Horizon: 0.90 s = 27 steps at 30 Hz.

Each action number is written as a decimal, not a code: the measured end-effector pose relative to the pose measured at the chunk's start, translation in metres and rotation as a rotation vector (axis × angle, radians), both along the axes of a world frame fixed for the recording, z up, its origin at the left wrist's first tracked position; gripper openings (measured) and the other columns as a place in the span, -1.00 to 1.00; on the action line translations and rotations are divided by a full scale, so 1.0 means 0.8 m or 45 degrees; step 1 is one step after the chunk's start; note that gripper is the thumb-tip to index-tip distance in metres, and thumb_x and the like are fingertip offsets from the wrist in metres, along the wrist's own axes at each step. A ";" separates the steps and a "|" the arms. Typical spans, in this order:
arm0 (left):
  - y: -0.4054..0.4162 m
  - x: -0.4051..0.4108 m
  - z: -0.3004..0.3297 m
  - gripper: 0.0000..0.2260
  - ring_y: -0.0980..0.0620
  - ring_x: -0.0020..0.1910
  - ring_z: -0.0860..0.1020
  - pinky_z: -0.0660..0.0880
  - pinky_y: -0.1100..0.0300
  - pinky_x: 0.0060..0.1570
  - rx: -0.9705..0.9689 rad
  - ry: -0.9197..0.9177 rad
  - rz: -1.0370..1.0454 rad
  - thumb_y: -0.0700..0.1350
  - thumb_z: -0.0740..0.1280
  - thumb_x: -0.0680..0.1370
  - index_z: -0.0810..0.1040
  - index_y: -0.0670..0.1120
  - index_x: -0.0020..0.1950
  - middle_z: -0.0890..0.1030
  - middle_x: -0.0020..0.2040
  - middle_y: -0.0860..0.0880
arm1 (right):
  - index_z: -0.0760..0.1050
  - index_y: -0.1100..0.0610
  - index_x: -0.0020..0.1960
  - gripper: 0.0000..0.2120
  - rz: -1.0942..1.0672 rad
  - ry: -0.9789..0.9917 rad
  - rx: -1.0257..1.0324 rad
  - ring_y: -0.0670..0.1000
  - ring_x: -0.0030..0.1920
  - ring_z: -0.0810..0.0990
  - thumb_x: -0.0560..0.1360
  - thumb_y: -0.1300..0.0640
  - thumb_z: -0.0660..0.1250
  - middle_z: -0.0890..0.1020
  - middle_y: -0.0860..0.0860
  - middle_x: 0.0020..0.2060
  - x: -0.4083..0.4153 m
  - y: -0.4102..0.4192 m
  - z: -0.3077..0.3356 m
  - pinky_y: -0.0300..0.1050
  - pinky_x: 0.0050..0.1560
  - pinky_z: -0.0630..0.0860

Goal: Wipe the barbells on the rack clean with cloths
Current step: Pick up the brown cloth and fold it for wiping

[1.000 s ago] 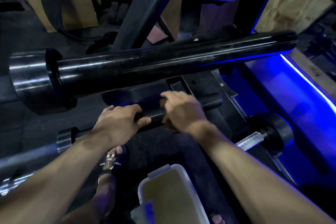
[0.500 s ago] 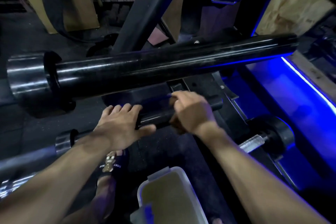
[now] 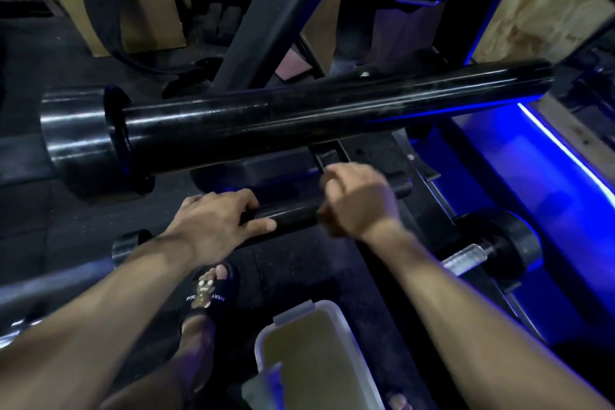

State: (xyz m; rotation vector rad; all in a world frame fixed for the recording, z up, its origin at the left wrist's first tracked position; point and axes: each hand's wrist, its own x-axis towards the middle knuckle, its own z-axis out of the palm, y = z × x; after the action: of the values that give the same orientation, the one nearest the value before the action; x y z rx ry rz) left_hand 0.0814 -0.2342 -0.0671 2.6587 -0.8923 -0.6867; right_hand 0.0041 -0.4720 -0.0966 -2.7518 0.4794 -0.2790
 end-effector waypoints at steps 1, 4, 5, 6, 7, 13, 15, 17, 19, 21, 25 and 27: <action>-0.001 0.000 -0.001 -0.54 0.06 0.12 0.53 0.32 0.06 0.26 -0.010 -0.001 -0.004 0.42 0.15 0.52 0.44 0.14 0.23 0.59 0.07 0.14 | 0.64 0.09 0.20 -0.50 -0.143 0.056 0.016 0.16 0.22 0.55 0.49 -0.08 0.06 0.67 0.09 0.14 0.001 -0.028 0.004 -0.01 0.27 0.41; -0.002 0.002 -0.002 -0.57 0.09 0.03 0.51 0.30 0.09 0.15 -0.054 -0.053 -0.010 0.45 0.22 0.47 0.40 0.18 0.14 0.55 -0.01 0.18 | 0.61 0.18 0.21 -0.66 -0.404 0.142 0.045 0.21 0.27 0.48 0.60 0.06 0.17 0.64 0.17 0.17 -0.001 -0.073 0.013 0.02 0.31 0.38; -0.002 0.003 -0.002 -0.57 0.09 0.02 0.50 0.28 0.10 0.13 -0.052 -0.064 -0.004 0.45 0.25 0.46 0.38 0.19 0.12 0.54 -0.01 0.19 | 0.63 0.23 0.16 -0.67 -0.410 0.148 -0.008 0.24 0.22 0.52 0.59 0.10 0.17 0.66 0.21 0.11 0.001 -0.064 0.013 0.05 0.27 0.42; -0.003 0.002 -0.002 -0.56 0.09 0.02 0.48 0.27 0.10 0.12 -0.046 -0.071 -0.001 0.45 0.28 0.45 0.37 0.19 0.11 0.53 -0.01 0.19 | 0.66 0.27 0.07 -0.65 -0.396 0.160 -0.092 0.27 0.12 0.58 0.56 0.12 0.16 0.69 0.23 0.02 0.004 -0.049 0.016 0.08 0.20 0.47; -0.005 0.001 -0.003 -0.55 0.09 0.02 0.47 0.26 0.10 0.12 -0.044 -0.092 0.000 0.45 0.31 0.43 0.37 0.18 0.11 0.52 0.00 0.19 | 0.69 0.29 -0.03 -0.64 -0.286 0.167 -0.185 0.28 0.00 0.63 0.50 0.13 0.16 0.70 0.23 -0.08 0.006 -0.030 0.013 0.11 0.11 0.54; -0.009 -0.005 -0.006 -0.32 0.07 0.15 0.41 0.29 0.04 0.25 0.016 -0.216 -0.034 0.43 0.41 0.36 0.34 0.17 0.36 0.43 0.12 0.16 | 0.64 0.20 0.20 -0.61 0.294 0.012 -0.110 0.14 0.15 0.61 0.50 0.10 0.19 0.68 0.09 0.12 -0.001 0.060 0.017 -0.05 0.26 0.47; -0.005 -0.005 -0.006 -0.30 0.06 0.23 0.42 0.27 0.04 0.33 0.001 -0.153 -0.043 0.48 0.31 0.41 0.31 0.17 0.45 0.45 0.20 0.14 | 0.59 0.08 0.29 -0.47 0.079 0.148 -0.004 0.14 0.25 0.54 0.50 0.00 0.01 0.65 0.06 0.24 0.006 0.012 0.015 -0.03 0.31 0.38; 0.000 -0.003 -0.003 -0.32 0.04 0.29 0.46 0.28 0.05 0.38 -0.004 -0.053 -0.044 0.49 0.15 0.48 0.32 0.14 0.49 0.50 0.30 0.12 | 0.59 0.07 0.27 -0.51 -0.210 0.215 0.057 0.18 0.26 0.52 0.53 -0.04 0.02 0.64 0.11 0.23 0.006 -0.047 0.020 0.02 0.30 0.39; 0.008 0.001 -0.001 -0.35 0.01 0.31 0.50 0.32 0.07 0.36 0.001 -0.002 -0.043 0.47 0.06 0.51 0.38 0.14 0.47 0.58 0.31 0.09 | 0.59 0.11 0.24 -0.63 -0.316 0.204 0.052 0.20 0.25 0.51 0.59 0.03 0.12 0.65 0.14 0.18 0.004 -0.065 0.022 0.04 0.28 0.41; 0.011 0.002 -0.001 -0.39 -0.01 0.30 0.53 0.39 0.08 0.30 0.002 0.044 -0.026 0.45 0.10 0.52 0.41 0.16 0.45 0.61 0.30 0.07 | 0.63 0.12 0.16 -0.65 -0.258 0.232 -0.119 0.20 0.17 0.57 0.56 0.03 0.14 0.68 0.11 0.09 0.007 -0.037 0.021 0.02 0.19 0.47; 0.005 0.000 0.003 -0.49 0.01 0.22 0.56 0.42 0.09 0.20 -0.021 -0.040 -0.040 0.38 0.27 0.53 0.45 0.13 0.37 0.63 0.23 0.09 | 0.71 0.16 -0.12 -0.63 0.156 0.095 -0.154 0.14 -0.13 0.65 0.43 0.08 0.13 0.69 0.04 -0.17 0.003 0.082 0.019 0.00 -0.03 0.60; 0.004 -0.001 0.002 -0.50 0.04 0.18 0.56 0.40 0.11 0.19 -0.048 -0.099 -0.031 0.36 0.34 0.49 0.45 0.12 0.31 0.63 0.16 0.13 | 0.68 0.17 0.01 -0.59 0.257 0.032 0.015 0.14 -0.08 0.64 0.46 0.05 0.10 0.70 0.06 -0.12 0.003 0.093 0.012 0.01 0.04 0.57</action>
State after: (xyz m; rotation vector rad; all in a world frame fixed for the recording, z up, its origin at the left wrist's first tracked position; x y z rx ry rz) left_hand 0.0805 -0.2309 -0.0656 2.6612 -0.9502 -0.5691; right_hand 0.0061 -0.3973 -0.0870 -2.7672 0.2063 -0.1917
